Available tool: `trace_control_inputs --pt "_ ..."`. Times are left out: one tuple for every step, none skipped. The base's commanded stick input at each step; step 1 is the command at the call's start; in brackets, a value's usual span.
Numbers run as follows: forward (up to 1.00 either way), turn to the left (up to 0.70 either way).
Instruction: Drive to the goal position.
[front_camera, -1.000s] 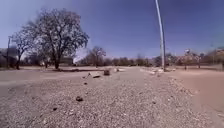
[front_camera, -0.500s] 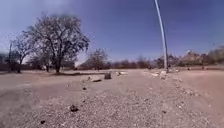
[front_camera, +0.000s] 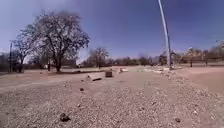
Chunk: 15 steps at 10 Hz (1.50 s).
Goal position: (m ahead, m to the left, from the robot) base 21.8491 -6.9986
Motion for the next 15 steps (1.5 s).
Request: trace_control_inputs --pt "0.7 0.0" --pt "0.7 0.0" --pt "0.7 0.0" --pt "0.7 0.0" --pt "0.7 -0.1" --pt "0.7 -0.25" --pt "0.7 -0.35" --pt "0.7 -0.35" --pt "0.7 -0.35" --pt "0.7 -0.35" --pt "0.7 0.0" --pt "0.7 0.0" --pt "0.7 0.0" --pt "0.7 0.0" --pt "0.7 0.0"
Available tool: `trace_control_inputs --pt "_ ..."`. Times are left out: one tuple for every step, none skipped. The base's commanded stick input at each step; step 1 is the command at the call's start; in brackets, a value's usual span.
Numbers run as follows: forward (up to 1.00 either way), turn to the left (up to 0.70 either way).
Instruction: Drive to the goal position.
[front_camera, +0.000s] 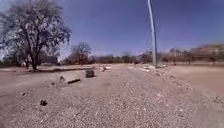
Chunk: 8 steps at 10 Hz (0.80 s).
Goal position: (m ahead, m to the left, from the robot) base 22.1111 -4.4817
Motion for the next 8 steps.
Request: trace_control_inputs --pt "0.7 0.0" --pt "0.7 0.0" --pt "0.7 0.0" --pt "0.7 0.0" --pt "0.7 0.0" --pt "0.7 0.0" --pt "0.7 0.0" --pt "0.7 0.0"
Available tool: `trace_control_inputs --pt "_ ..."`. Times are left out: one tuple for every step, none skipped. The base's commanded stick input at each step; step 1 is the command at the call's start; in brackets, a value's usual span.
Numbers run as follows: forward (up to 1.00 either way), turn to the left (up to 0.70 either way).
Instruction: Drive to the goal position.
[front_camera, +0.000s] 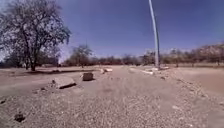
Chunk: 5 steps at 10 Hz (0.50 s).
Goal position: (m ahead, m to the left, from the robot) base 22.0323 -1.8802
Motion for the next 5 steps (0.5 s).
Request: trace_control_inputs --pt "0.7 0.0" --pt "0.7 0.0" --pt "0.7 0.0" --pt "0.7 0.0" --pt "0.7 0.0"
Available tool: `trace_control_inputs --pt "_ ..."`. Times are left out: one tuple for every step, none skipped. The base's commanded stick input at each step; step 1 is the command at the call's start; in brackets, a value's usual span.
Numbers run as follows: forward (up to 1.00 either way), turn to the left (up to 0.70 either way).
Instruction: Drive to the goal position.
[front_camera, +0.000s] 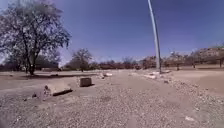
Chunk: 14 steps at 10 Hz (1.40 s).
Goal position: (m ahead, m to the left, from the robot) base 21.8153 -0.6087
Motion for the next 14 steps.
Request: trace_control_inputs --pt "0.7 0.0" --pt "0.7 0.0" --pt "0.7 0.0" --pt "0.7 0.0" --pt "0.7 0.0" --pt "0.7 0.0" --pt "0.7 0.0" --pt "0.7 0.0" --pt "0.7 -0.23" --pt "0.7 -0.29" --pt "0.7 -0.34" --pt "0.7 -0.35" --pt "0.7 -0.35" --pt "0.7 0.0"
